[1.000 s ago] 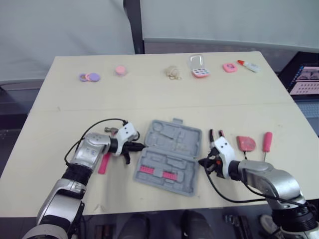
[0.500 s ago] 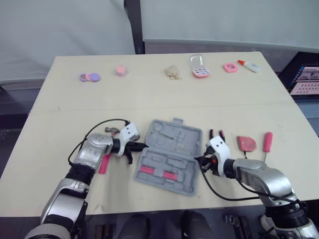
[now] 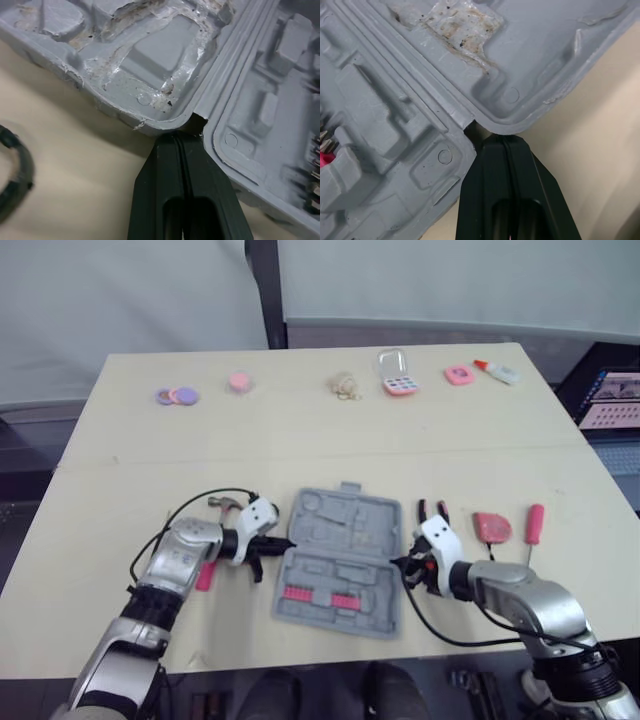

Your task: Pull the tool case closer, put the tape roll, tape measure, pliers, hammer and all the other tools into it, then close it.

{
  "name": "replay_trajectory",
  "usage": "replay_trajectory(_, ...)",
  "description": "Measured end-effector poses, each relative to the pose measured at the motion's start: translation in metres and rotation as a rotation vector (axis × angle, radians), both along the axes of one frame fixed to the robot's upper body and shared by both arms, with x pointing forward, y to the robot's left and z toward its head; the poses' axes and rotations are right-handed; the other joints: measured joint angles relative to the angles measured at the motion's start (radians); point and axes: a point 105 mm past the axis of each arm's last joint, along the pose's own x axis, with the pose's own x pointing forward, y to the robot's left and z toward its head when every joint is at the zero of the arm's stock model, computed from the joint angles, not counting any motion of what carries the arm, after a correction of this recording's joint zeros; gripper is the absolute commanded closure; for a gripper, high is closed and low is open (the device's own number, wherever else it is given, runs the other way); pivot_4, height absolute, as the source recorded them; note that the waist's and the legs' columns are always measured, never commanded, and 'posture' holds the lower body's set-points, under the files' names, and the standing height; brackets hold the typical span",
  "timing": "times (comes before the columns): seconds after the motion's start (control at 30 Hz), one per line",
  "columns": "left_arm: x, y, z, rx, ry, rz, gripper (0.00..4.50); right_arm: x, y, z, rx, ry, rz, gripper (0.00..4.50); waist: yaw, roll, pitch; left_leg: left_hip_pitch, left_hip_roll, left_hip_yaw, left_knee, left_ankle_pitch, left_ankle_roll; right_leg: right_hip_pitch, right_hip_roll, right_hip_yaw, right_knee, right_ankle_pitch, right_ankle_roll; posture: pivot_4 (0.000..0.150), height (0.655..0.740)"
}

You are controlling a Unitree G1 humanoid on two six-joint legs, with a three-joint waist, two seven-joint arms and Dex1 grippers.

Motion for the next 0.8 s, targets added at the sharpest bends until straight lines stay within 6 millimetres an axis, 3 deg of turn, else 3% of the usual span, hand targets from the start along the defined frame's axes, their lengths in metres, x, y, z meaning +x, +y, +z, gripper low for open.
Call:
replay_trajectory(0.33,-0.025,0.001,-0.004,0.009,0.059,0.009,4.47,-0.018,0.000,-0.002,0.006,0.035,0.058,4.49,0.000,0.000,0.000,0.000,0.000,-0.002,0.000,0.000,0.000,0.000,0.000,0.000,-0.001,0.000,0.000,0.150,0.7400)
replay_trajectory(0.8,-0.045,0.002,-0.007,0.013,0.125,0.026,4.47,-0.021,0.003,-0.003,0.010,0.049,0.073,4.49,0.007,0.000,0.000,0.000,0.000,-0.002,0.000,0.000,-0.001,0.000,0.000,0.001,-0.002,0.000,0.000,0.150,0.7400)
